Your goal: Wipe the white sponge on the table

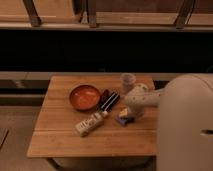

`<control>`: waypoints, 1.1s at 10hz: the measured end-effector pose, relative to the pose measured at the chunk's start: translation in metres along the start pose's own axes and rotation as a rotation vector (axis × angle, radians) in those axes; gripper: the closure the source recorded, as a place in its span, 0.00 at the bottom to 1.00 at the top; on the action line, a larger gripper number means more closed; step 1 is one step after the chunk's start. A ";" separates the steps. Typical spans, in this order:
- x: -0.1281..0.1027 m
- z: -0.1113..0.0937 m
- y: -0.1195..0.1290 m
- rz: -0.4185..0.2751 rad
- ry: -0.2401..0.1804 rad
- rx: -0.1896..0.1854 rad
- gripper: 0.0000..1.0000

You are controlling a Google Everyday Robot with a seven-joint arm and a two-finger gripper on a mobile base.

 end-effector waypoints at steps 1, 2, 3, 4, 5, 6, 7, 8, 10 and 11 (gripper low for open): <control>-0.028 -0.011 -0.001 0.004 -0.054 0.027 1.00; -0.045 -0.018 0.002 -0.002 -0.086 0.036 1.00; -0.062 -0.023 0.011 -0.014 -0.118 0.040 1.00; -0.071 -0.023 0.020 -0.021 -0.129 0.034 1.00; -0.075 -0.021 0.030 -0.034 -0.133 0.020 1.00; -0.076 -0.017 0.040 -0.043 -0.130 -0.001 1.00; -0.073 -0.013 0.057 -0.059 -0.124 -0.030 1.00; -0.070 -0.012 0.068 -0.069 -0.121 -0.052 1.00; -0.059 -0.018 0.098 -0.097 -0.122 -0.117 1.00; -0.049 -0.024 0.118 -0.123 -0.118 -0.158 1.00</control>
